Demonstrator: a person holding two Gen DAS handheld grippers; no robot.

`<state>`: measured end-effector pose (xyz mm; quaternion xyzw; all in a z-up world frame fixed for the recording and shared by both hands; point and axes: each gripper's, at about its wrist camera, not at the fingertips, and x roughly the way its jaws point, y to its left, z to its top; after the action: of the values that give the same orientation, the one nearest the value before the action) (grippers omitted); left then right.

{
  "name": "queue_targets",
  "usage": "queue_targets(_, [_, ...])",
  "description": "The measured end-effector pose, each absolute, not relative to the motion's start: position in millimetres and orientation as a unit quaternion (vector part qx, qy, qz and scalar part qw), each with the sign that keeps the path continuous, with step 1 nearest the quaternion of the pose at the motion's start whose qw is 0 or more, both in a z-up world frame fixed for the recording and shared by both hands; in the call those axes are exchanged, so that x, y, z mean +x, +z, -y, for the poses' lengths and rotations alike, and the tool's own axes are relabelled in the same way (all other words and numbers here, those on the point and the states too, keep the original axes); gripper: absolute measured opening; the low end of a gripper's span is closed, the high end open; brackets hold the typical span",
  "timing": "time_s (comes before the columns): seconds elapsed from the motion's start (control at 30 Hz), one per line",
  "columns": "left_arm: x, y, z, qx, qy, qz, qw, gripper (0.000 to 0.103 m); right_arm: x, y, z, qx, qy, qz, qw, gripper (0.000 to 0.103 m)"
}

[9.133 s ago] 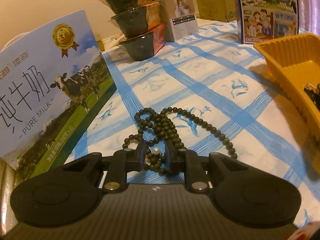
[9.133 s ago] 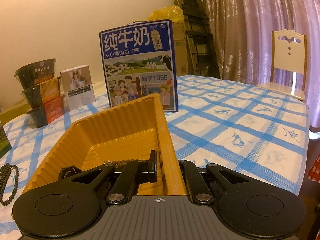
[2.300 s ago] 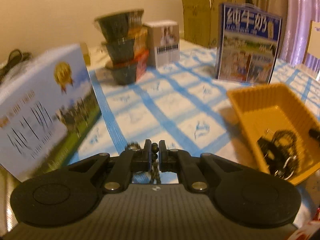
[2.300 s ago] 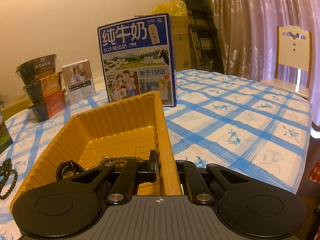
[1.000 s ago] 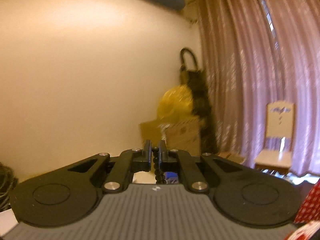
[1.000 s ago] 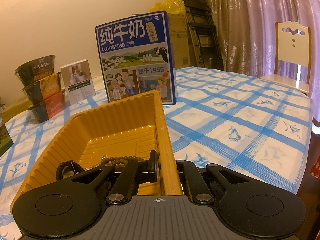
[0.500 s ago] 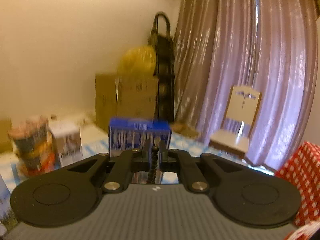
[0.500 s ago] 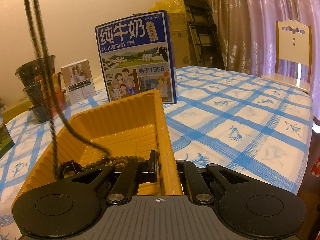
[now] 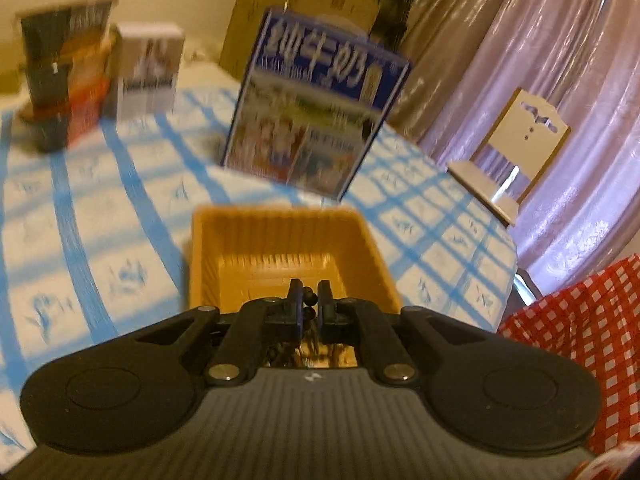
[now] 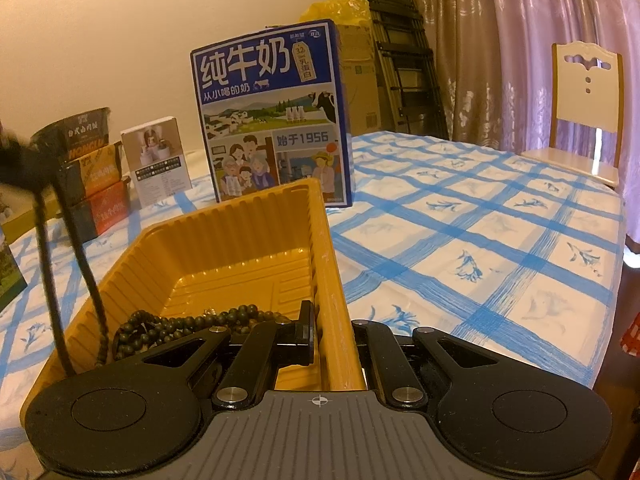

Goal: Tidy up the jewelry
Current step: 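Lift the dark green strand into the orange tray and open the left tool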

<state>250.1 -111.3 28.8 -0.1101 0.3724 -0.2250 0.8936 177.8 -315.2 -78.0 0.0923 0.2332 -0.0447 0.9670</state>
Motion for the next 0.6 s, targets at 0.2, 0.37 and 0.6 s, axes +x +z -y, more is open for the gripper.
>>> queue_targets(0.2, [242, 16, 124, -0.129, -0.253, -0.374, 0.883, 0.005, 178, -78, 315, 0.092, -0.045, -0.233, 0.967, 0.007])
queue_targets(0.37, [231, 41, 124, -0.162, -0.295, -0.315, 0.888, 0.005, 177, -77, 316, 0.090, -0.046, -0.234, 0.967, 0.007])
queue_targets(0.6, [238, -11, 128, -0.126, -0.247, -0.400, 0.873, 0.005, 179, -77, 315, 0.088, -0.046, -0.236, 0.967, 0.007])
